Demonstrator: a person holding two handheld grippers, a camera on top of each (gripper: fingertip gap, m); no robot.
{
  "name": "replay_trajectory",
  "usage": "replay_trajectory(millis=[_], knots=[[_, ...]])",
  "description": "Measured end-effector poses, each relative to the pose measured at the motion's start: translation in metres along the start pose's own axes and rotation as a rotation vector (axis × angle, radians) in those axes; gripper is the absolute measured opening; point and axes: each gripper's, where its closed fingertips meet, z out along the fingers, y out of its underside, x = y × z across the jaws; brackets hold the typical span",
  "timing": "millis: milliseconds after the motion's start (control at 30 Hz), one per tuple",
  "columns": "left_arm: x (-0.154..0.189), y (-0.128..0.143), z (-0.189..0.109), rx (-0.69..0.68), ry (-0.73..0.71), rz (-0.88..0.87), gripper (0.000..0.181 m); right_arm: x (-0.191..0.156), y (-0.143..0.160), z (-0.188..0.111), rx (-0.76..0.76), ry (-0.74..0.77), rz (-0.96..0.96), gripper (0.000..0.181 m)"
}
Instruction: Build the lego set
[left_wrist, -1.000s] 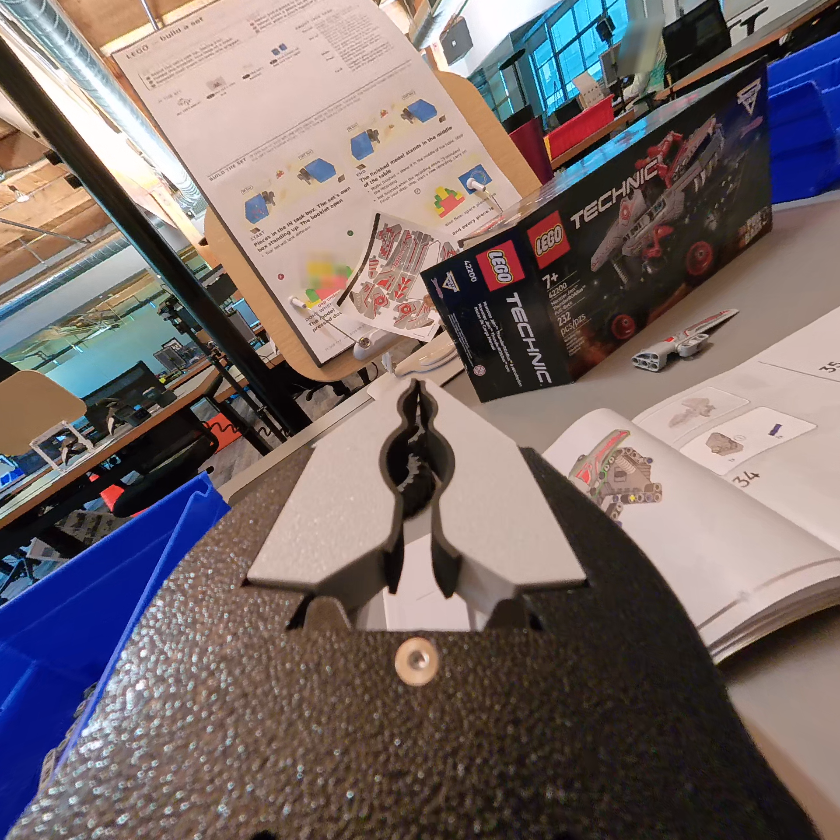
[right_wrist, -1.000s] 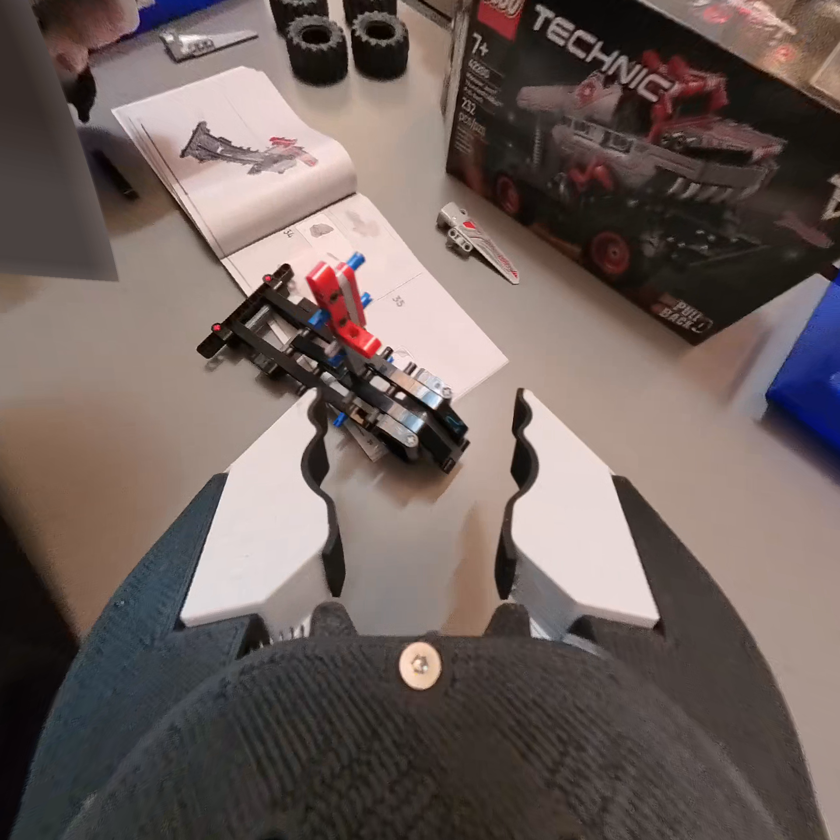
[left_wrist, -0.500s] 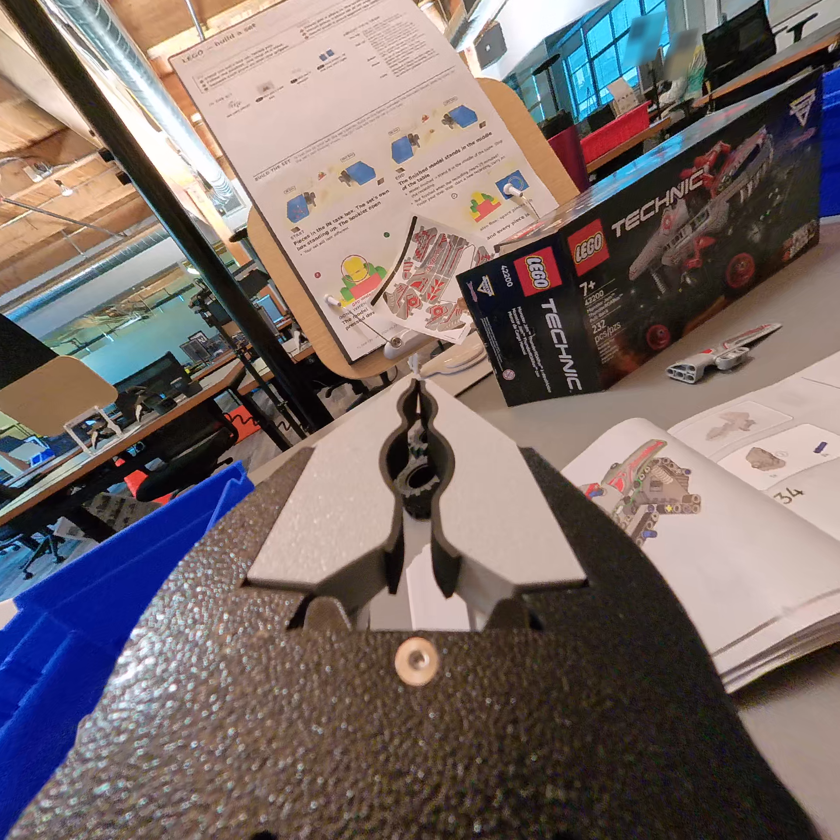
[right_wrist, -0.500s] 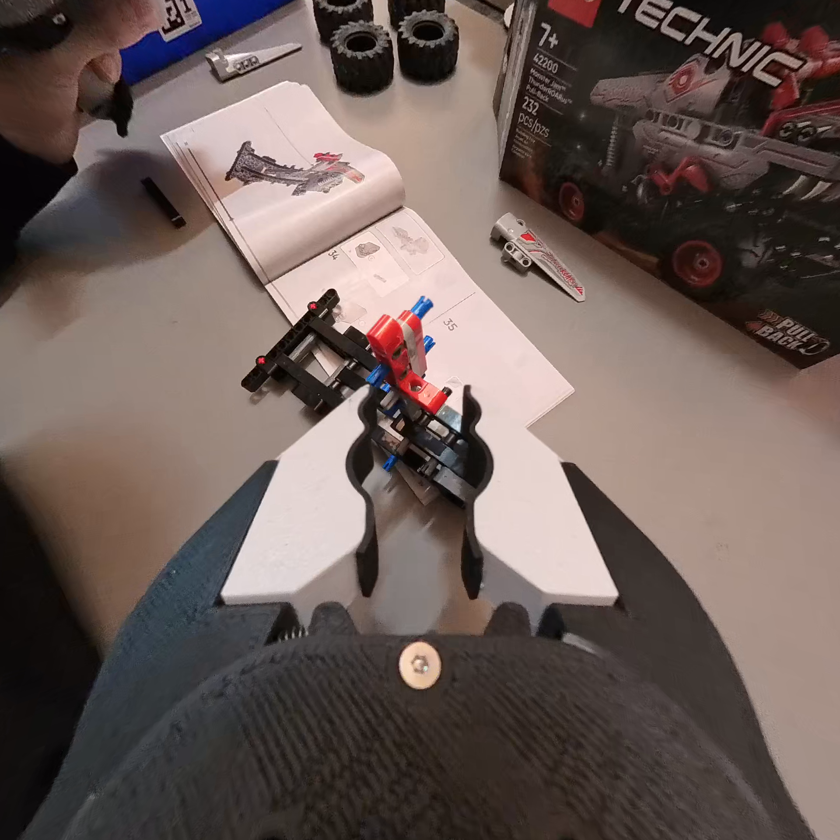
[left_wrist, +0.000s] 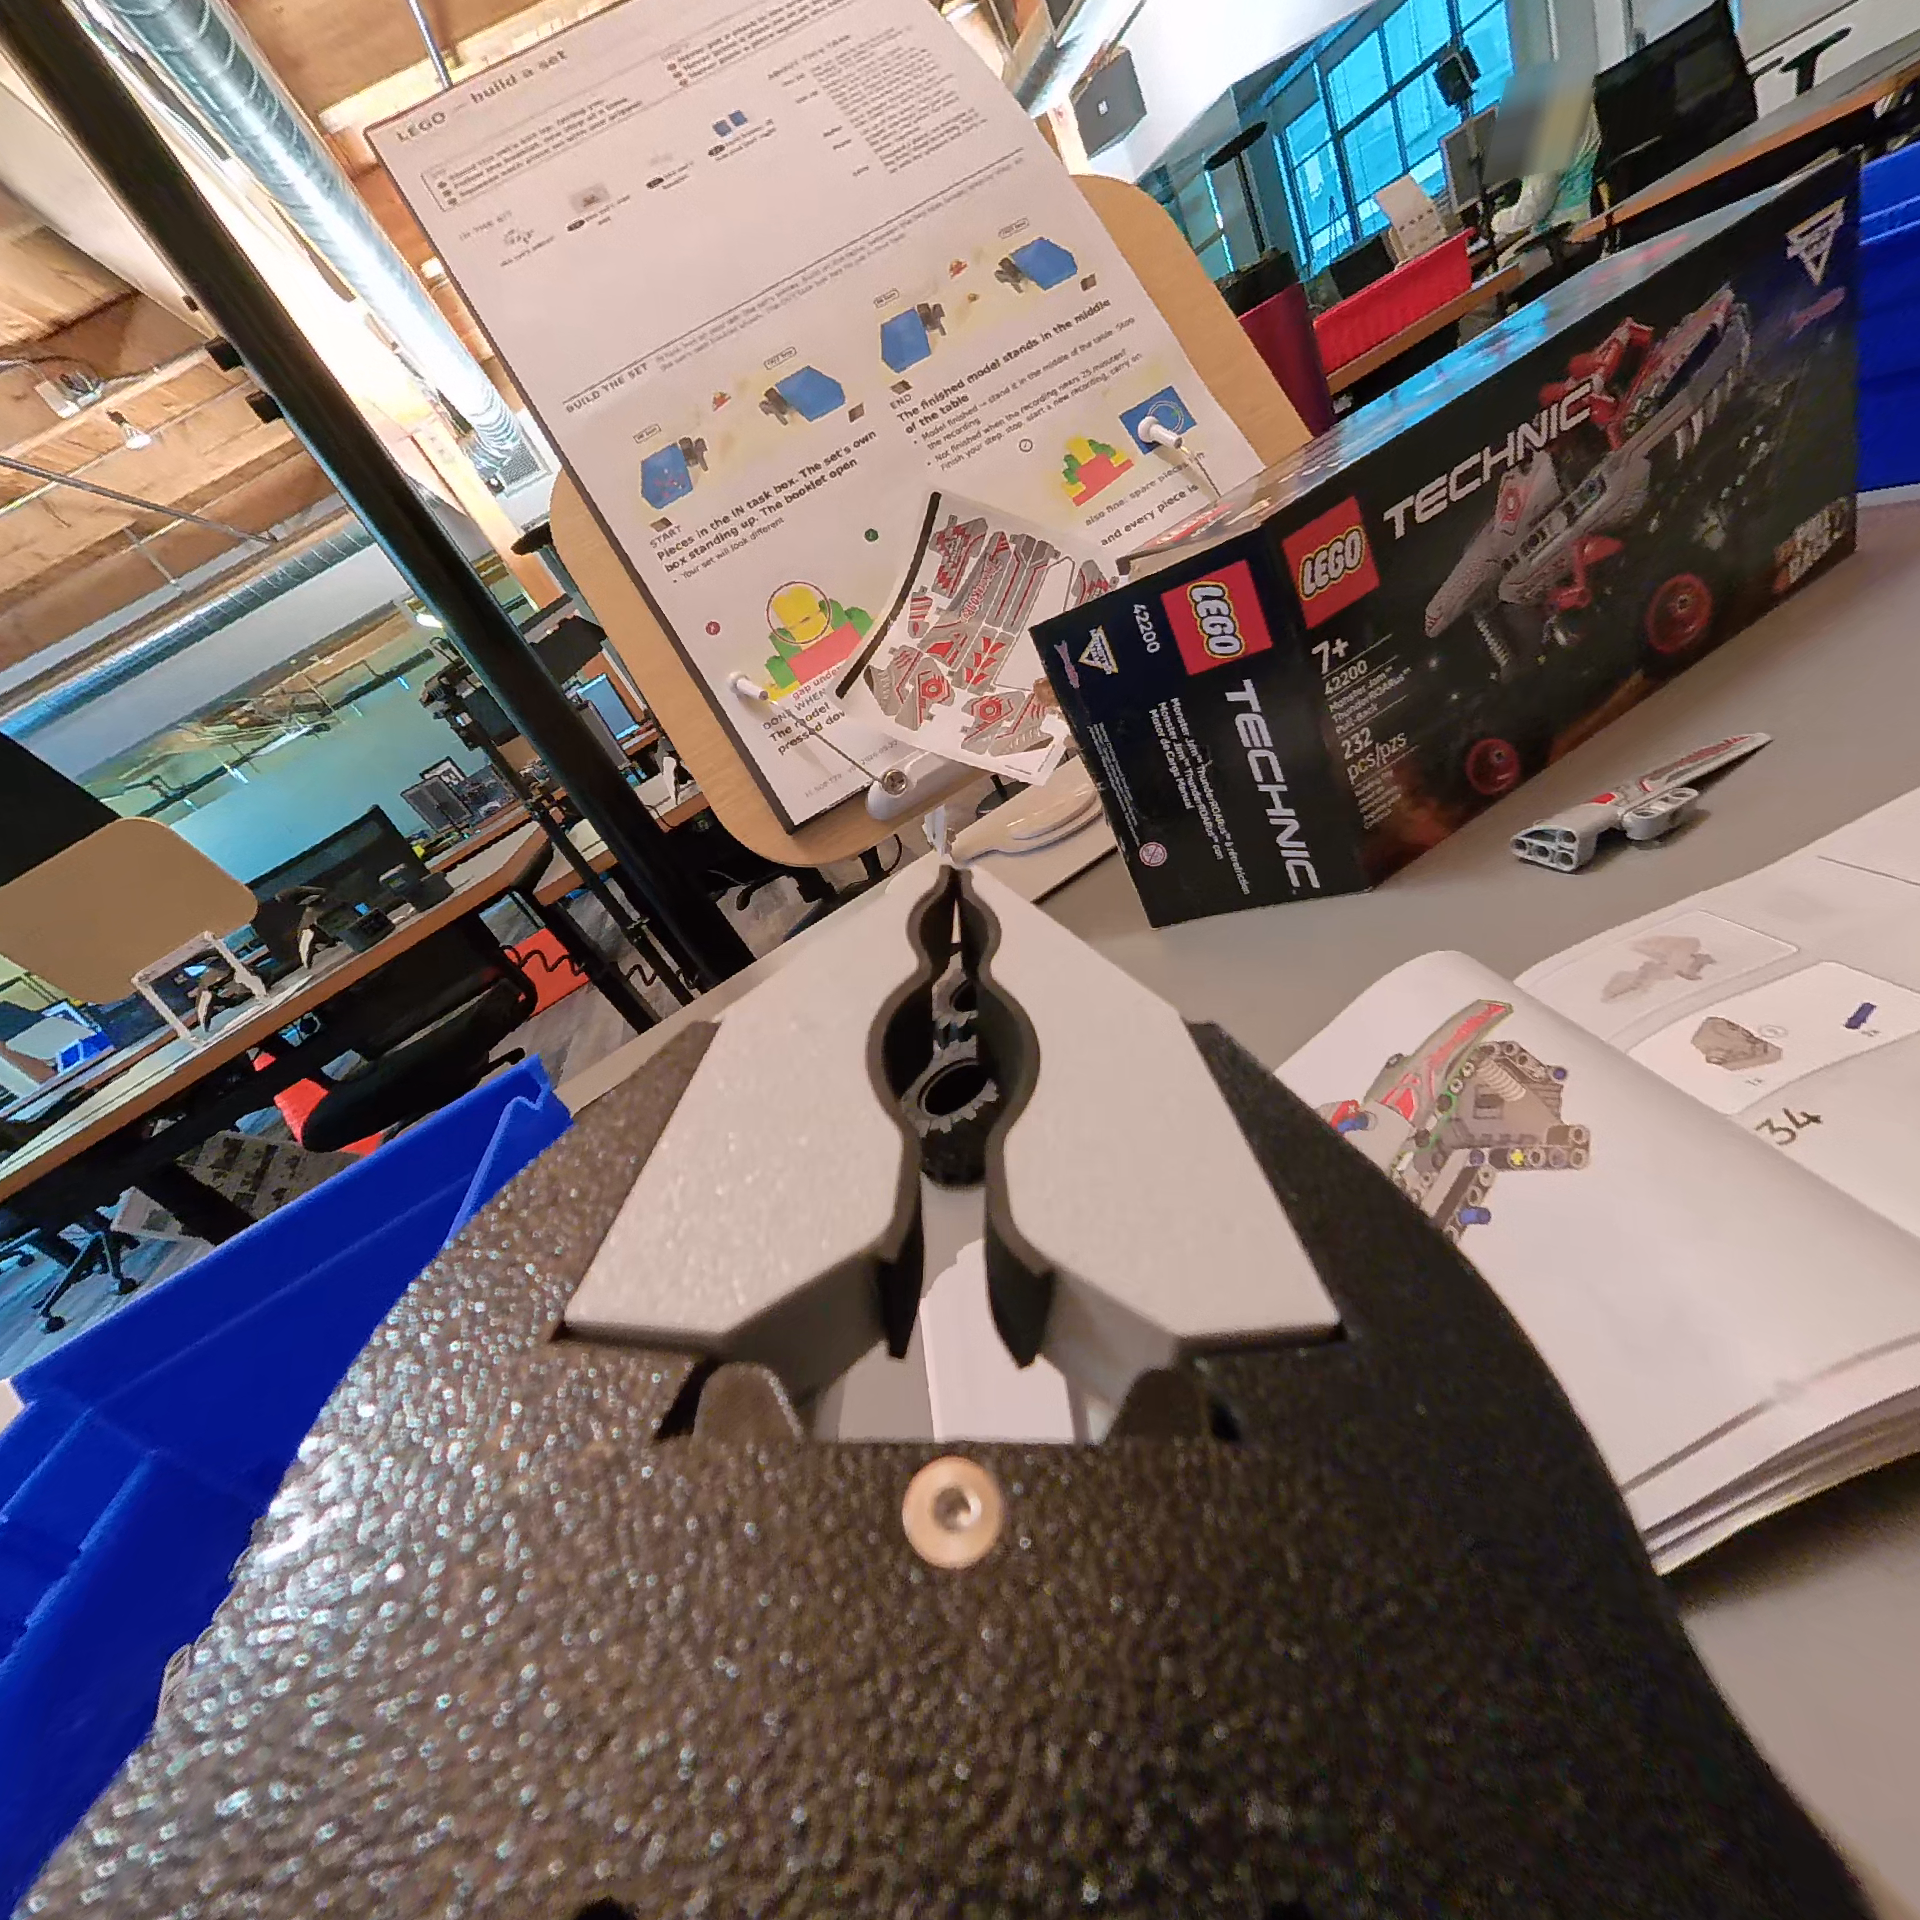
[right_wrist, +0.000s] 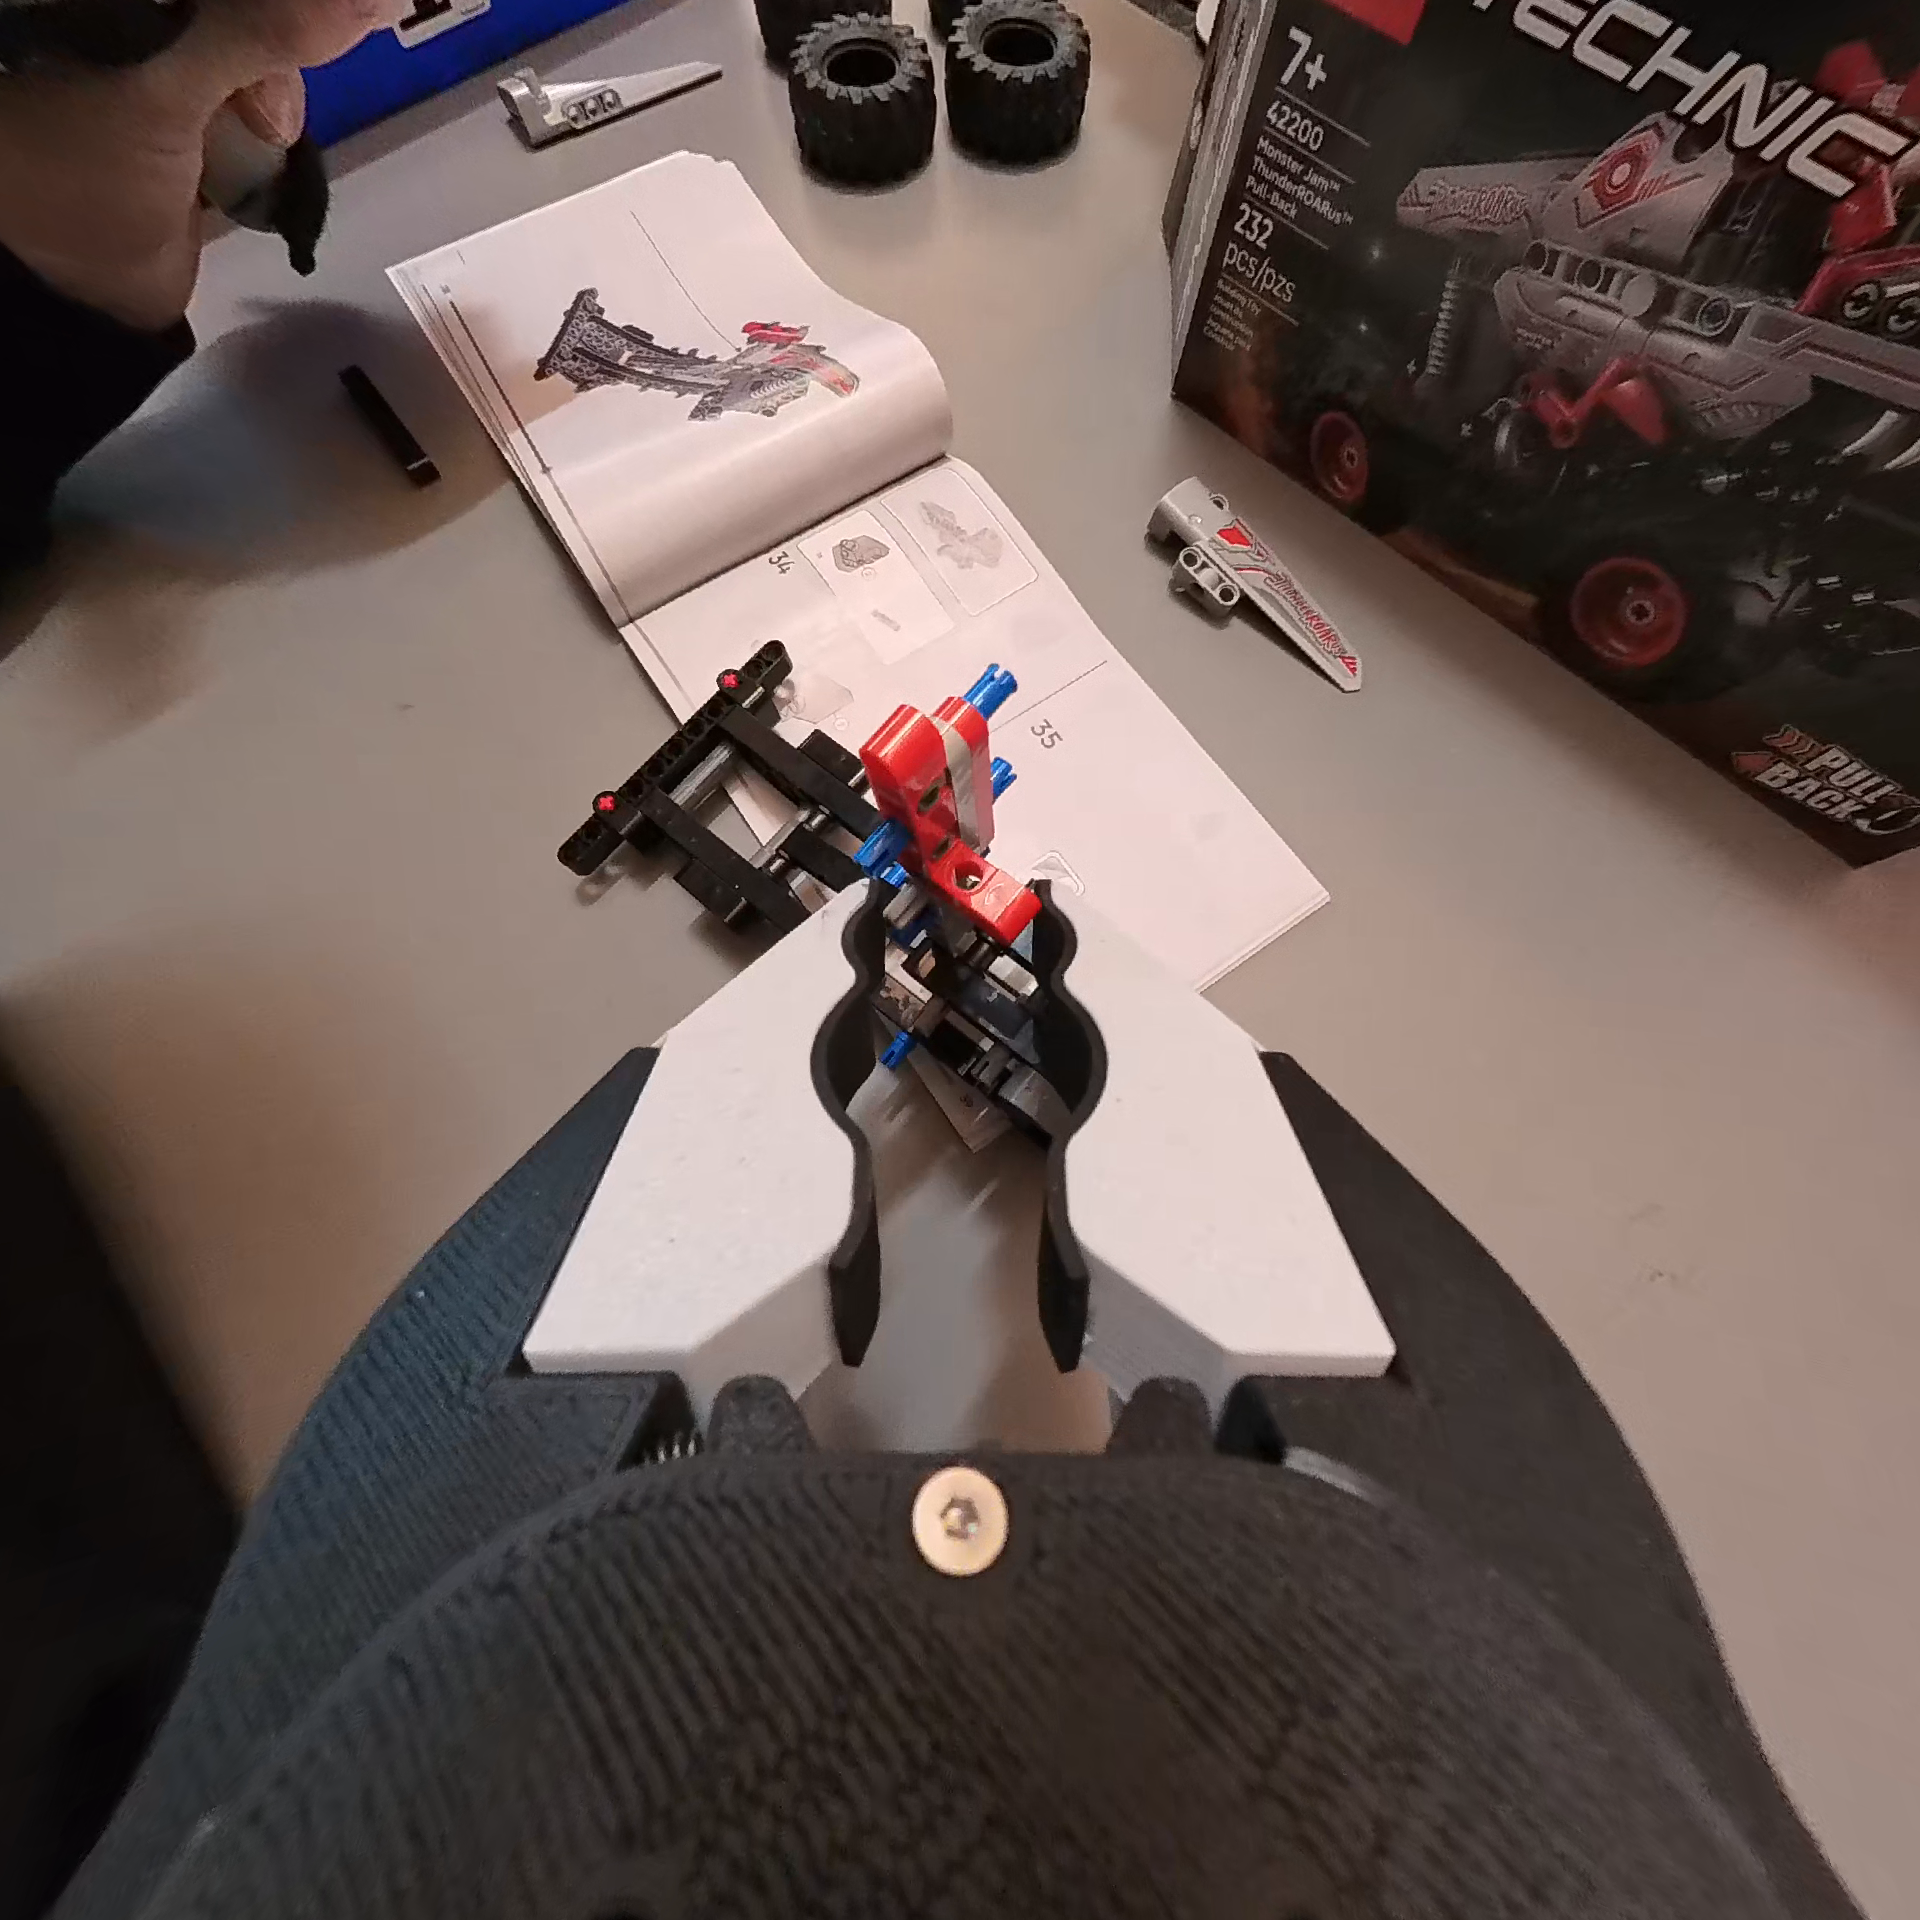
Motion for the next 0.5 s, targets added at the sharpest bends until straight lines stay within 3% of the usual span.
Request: replay_trajectory(millis=[367, 500], knots=[[0.001, -0.001, 0.0, 0.002, 0.005, 0.0, 0.0, 0.008, 0.007, -0.019, 0.002, -0.016, -0.118, 0.048], [0.002, -0.002, 0.0, 0.005, 0.011, -0.003, 0.0, 0.021, 0.028, -0.022, -0.022, -0.03, -0.202, 0.065]])
